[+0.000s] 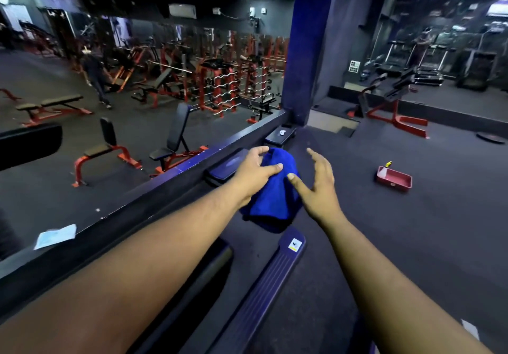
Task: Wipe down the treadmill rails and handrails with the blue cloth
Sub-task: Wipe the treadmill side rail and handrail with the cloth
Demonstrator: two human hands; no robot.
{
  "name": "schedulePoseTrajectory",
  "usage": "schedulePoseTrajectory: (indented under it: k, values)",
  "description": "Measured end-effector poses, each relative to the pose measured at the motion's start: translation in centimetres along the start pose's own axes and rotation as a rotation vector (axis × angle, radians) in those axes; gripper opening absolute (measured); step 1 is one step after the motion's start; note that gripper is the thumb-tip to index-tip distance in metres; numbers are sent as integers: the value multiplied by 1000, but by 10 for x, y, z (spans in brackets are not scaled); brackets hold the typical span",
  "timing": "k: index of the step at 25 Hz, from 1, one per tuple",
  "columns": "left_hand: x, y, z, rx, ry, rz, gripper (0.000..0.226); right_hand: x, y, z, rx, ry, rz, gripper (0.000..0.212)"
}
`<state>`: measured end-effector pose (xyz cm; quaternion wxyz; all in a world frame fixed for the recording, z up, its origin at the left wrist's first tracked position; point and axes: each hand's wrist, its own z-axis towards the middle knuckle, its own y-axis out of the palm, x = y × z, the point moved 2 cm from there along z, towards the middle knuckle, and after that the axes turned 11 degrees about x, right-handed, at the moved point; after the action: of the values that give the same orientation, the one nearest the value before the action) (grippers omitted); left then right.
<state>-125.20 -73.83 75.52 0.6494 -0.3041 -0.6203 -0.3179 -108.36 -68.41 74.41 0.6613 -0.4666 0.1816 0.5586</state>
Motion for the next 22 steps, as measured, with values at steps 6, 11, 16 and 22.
schedulePoseTrajectory:
  k: [6, 11, 16, 22]
  values:
    - [-14, 69, 89, -11, 62, -26, 24, 82, 2, 106, -389, 416, 351, 101]
    - [-21, 67, 168, 174, 73, -58, 18, 114, 41, 200, -424, 241, 254, 43]
    - [-52, 16, 248, 267, 49, -22, 31, 120, 126, 274, -445, 150, 306, 27]
    - [-65, -55, 298, 451, 23, -98, 17, 106, 239, 321, -515, 245, 524, 42]
